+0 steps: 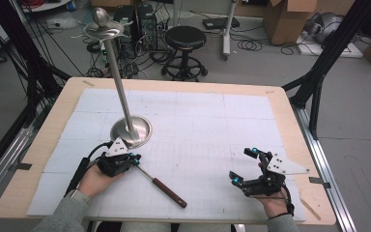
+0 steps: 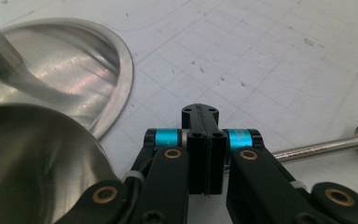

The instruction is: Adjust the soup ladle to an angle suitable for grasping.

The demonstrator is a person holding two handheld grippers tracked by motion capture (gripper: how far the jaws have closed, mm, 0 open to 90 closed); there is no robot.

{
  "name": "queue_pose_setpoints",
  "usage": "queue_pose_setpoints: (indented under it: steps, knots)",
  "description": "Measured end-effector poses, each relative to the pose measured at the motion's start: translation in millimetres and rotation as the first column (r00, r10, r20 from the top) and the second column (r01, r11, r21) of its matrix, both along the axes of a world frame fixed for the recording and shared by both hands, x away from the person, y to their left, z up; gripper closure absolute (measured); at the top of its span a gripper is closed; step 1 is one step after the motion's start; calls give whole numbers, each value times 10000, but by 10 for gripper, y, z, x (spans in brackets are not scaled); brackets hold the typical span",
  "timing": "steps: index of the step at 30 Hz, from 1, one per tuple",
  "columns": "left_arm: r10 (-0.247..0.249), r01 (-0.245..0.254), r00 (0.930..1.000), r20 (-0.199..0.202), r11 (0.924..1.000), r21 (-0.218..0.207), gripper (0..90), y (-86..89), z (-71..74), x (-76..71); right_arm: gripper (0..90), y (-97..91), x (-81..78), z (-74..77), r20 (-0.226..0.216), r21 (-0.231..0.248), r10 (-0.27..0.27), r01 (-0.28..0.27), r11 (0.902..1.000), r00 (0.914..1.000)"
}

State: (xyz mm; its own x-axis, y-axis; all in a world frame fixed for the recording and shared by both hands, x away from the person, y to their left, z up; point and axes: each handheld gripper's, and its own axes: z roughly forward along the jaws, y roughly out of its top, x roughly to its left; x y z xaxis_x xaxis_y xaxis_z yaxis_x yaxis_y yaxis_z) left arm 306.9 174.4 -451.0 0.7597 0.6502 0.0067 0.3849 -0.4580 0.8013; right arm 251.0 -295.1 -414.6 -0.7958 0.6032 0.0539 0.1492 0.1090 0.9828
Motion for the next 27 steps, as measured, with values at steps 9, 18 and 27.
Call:
queue_pose_setpoints:
  steps: [9,18,27]
  knots:
    - [-37,37,9999,-158,10000,-22,899,5,-10,14,22,15,6,-8,-41,-66,61,-61,10000,10000]
    - [-132,137,9999,-82,9983,566,900,20,28,-80,22,2,-1,-9,-61,-82,44,-44,10000,10000]
    - [-70,79,9998,-184,9987,510,900,104,25,-208,21,5,1,-16,-100,-162,63,-64,9998,9999]
